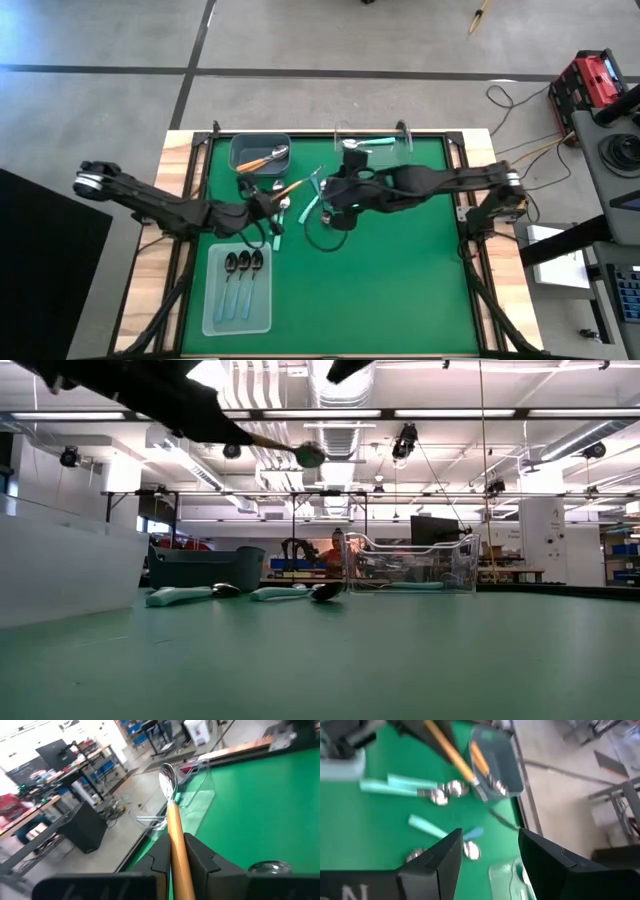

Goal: Sort silverware by color (type)
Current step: Put the yellow spoon into the gray bin

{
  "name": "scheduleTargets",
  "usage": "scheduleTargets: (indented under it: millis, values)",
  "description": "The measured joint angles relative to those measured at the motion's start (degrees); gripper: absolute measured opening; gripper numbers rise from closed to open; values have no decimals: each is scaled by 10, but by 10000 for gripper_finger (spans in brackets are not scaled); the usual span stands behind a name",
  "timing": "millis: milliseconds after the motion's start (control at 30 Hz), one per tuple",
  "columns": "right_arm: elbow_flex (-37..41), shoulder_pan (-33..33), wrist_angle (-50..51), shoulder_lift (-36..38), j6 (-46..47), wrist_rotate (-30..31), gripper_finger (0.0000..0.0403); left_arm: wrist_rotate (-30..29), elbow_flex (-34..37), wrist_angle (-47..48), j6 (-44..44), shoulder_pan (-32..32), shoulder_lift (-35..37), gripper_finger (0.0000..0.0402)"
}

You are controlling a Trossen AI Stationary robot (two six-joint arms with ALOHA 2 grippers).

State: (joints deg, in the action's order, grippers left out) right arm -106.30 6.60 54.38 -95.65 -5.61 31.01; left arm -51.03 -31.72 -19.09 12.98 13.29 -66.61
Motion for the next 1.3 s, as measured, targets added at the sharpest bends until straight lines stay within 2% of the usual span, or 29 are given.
scheduleTargets:
  millis: [133,267,400,533,700,833,1000,1300]
  values:
    - [83,-1,-95,68,-12,-6,184,19,18,-5,0,19,46,13]
    - [208,-1,-231,139,-38,-58,184,87,34,-53,0,33,78,13]
    - [333,-1,-380,197,-77,-68,185,147,48,-85,0,35,105,13]
    - [428,-4,-512,248,-83,-138,184,177,49,-83,0,36,119,13]
    - [512,-14,-632,288,-83,-185,186,236,45,-96,0,37,119,13]
    - [544,-21,-694,292,-69,-242,186,255,44,-121,0,36,110,13]
    - [549,-33,-701,273,-58,-282,185,267,44,-153,0,37,90,13]
    - [549,-33,-748,243,-65,-323,177,266,35,-171,2,37,60,13]
